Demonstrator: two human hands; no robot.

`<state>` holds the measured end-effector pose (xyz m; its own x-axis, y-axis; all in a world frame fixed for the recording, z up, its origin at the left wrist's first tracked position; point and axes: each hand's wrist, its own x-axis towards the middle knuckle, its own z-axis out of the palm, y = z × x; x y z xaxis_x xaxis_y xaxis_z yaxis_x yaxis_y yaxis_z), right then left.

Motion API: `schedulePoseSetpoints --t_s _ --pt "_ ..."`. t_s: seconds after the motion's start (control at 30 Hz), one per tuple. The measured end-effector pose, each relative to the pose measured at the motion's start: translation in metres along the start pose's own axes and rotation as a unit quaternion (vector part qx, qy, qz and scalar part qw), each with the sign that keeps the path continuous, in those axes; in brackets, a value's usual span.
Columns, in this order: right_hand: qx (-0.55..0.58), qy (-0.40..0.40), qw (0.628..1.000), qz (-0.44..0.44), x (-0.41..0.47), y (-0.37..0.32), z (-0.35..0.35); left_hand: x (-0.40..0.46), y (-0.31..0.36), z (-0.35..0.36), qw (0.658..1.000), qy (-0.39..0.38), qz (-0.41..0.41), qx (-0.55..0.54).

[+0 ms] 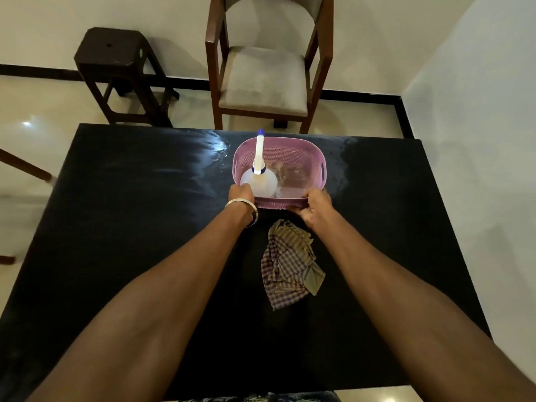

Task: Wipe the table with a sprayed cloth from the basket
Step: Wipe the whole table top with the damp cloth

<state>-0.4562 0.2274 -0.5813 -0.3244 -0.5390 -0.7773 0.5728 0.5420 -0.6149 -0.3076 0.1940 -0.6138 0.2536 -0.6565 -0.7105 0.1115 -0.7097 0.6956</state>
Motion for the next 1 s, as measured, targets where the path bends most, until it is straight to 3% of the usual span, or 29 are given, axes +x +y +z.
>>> schedulePoseSetpoints --t_s 0.53,1.0 --pt "-0.106 -0.112 0.988 -0.004 -0.058 0.073 0.131 0.009 0.022 -0.167 0.992 0.094 -0.011 -0.088" --pt "-0.213 -0.202 0.956 0.01 -0.107 0.182 0.233 0.003 -0.006 -0.323 0.959 0.214 -0.022 -0.185"
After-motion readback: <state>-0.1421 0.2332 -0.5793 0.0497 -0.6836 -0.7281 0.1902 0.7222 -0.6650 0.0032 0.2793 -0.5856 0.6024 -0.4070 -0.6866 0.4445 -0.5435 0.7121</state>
